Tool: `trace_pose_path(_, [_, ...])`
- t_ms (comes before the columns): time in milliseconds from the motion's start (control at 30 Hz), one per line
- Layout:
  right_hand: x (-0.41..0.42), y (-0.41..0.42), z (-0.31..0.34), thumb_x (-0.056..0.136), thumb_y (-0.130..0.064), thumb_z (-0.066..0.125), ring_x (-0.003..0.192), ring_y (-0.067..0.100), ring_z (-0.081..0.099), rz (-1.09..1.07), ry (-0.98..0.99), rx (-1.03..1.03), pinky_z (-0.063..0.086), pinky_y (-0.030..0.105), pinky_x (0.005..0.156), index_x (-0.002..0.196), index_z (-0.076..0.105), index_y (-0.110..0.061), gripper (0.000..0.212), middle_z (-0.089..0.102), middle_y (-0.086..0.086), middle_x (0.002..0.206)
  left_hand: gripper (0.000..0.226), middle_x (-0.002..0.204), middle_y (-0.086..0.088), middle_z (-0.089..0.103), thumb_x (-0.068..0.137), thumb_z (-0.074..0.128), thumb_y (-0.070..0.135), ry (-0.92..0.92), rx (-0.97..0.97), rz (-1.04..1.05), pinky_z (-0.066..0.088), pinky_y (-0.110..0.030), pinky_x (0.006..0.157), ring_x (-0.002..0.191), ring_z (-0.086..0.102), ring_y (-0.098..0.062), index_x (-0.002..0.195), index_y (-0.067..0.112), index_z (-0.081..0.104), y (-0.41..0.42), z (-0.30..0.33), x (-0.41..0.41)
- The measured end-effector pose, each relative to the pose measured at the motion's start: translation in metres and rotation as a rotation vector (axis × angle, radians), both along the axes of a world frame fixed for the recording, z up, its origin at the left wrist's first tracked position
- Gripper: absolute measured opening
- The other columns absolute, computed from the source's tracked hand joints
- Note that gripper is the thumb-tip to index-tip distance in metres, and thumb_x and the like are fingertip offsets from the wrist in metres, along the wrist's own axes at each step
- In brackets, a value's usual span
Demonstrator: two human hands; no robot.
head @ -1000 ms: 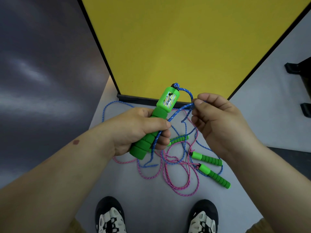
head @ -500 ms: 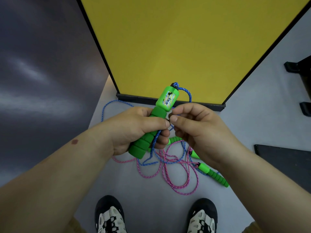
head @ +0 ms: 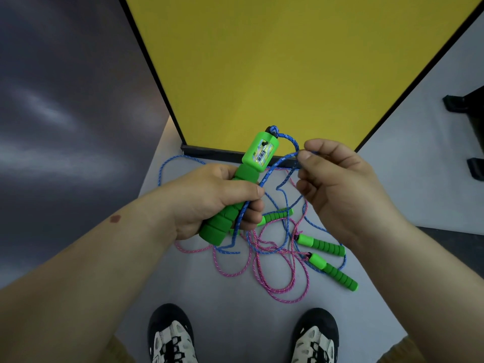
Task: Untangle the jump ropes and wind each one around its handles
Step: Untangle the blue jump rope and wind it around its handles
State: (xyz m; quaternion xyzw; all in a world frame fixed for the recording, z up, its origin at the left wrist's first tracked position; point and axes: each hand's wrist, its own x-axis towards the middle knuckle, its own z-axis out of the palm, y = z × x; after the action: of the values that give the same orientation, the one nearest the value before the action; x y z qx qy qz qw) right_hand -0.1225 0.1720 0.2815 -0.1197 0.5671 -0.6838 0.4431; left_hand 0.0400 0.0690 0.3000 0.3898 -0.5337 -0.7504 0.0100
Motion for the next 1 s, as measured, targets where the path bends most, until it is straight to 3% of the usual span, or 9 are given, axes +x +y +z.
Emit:
trace_pose_path(167, [0.013, 0.001, -0.001, 0.089, -0.006, 0.069, 0.063, 0.014, 0.058, 0.132, 0.009, -0.013, 0.049, 0.025, 0.06, 0.1, 0.065, -0.015, 0.015, 0.058, 0.003, 0.073, 0.007, 0.068, -0.008, 0.067, 0.095, 0.062, 0.003, -0.001, 0.001, -0.002, 0.062, -0.032, 0.063, 0.059, 0.066, -0.018, 0.088, 0.003, 0.061, 0.001, 0.0, -0.001])
trace_pose_path(400, [0.016, 0.003, 0.001, 0.08, -0.027, 0.071, 0.067, 0.016, 0.058, 0.253, -0.045, -0.032, 0.048, 0.028, 0.064, 0.1, 0.061, -0.02, 0.024, 0.066, 0.009, 0.1, 0.004, 0.07, -0.009, 0.067, 0.095, 0.063, 0.003, 0.002, 0.017, -0.023, 0.061, -0.032, 0.062, 0.06, 0.066, -0.019, 0.091, 0.004, 0.061, 0.001, 0.001, 0.0])
trace_pose_path(633, [0.01, 0.003, 0.003, 0.077, -0.033, 0.071, 0.066, 0.012, 0.055, 0.221, -0.045, -0.011, 0.042, 0.03, 0.066, 0.083, 0.062, -0.022, 0.016, 0.059, -0.001, 0.083, 0.004, 0.07, -0.008, 0.068, 0.094, 0.063, 0.004, -0.003, 0.015, -0.012, 0.062, -0.033, 0.063, 0.059, 0.066, -0.018, 0.091, 0.003, 0.063, 0.0, 0.001, 0.001])
trace_pose_path(867, [0.018, 0.004, -0.002, 0.079, -0.026, 0.074, 0.061, 0.014, 0.05, 0.309, 0.111, -0.006, 0.042, 0.029, 0.061, 0.084, 0.068, -0.018, 0.011, 0.056, 0.011, 0.08, 0.005, 0.069, -0.007, 0.066, 0.095, 0.062, 0.004, 0.0, 0.001, -0.012, 0.06, -0.032, 0.062, 0.059, 0.066, -0.018, 0.091, 0.004, 0.062, 0.001, 0.0, 0.0])
trace_pose_path(1000, [0.022, 0.005, -0.004, 0.089, -0.013, 0.07, 0.059, 0.013, 0.05, 0.349, 0.208, -0.028, 0.043, 0.022, 0.057, 0.089, 0.069, -0.016, 0.003, 0.059, 0.001, 0.066, 0.002, 0.068, -0.007, 0.066, 0.095, 0.062, 0.004, 0.001, -0.005, -0.025, 0.058, -0.03, 0.059, 0.058, 0.065, -0.017, 0.094, 0.003, 0.063, 0.002, 0.0, -0.001])
